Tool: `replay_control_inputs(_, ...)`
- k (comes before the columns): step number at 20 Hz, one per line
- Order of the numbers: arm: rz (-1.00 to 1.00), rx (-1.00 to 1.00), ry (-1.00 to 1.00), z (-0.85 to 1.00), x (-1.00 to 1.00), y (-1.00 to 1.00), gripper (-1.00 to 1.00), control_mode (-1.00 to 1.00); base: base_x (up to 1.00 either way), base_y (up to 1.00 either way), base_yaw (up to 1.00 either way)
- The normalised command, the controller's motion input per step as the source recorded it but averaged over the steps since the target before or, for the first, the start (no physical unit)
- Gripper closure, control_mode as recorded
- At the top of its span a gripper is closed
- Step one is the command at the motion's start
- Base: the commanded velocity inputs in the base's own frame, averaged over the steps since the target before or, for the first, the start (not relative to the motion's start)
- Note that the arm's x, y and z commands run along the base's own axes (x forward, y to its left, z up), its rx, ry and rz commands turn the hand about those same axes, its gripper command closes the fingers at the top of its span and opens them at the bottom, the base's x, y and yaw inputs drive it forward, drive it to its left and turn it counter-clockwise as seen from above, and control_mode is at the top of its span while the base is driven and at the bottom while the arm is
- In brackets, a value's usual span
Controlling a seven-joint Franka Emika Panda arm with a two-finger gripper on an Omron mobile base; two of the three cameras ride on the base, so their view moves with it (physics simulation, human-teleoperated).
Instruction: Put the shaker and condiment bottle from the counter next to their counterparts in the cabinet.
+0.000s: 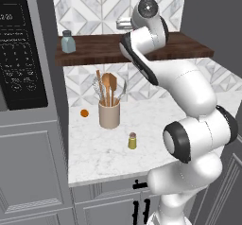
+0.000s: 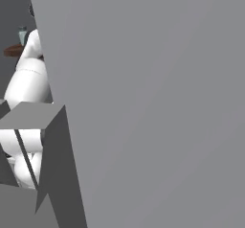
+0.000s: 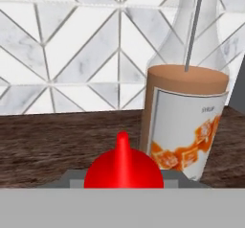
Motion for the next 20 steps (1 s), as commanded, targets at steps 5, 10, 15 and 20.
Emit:
replay_control_inputs(5, 0.00, 0.00, 0.00, -0.08, 0.11, 0.00, -1.00, -1.00, 0.00, 0.00, 0.00)
replay_control_inputs(10, 0.00, 0.00, 0.00, -0.08, 0.15, -0.02, -1.00, -1.00, 0.00, 0.00, 0.00)
replay_control_inputs(15, 0.00, 0.00, 0.00, -0.12, 0.10, 0.00, -1.00, -1.00, 0.00, 0.00, 0.00)
replay_control_inputs(20, 0.00, 0.00, -0.01, -0.05, -0.08, 0.00, -1.00, -1.00, 0.00, 0.00, 0.00)
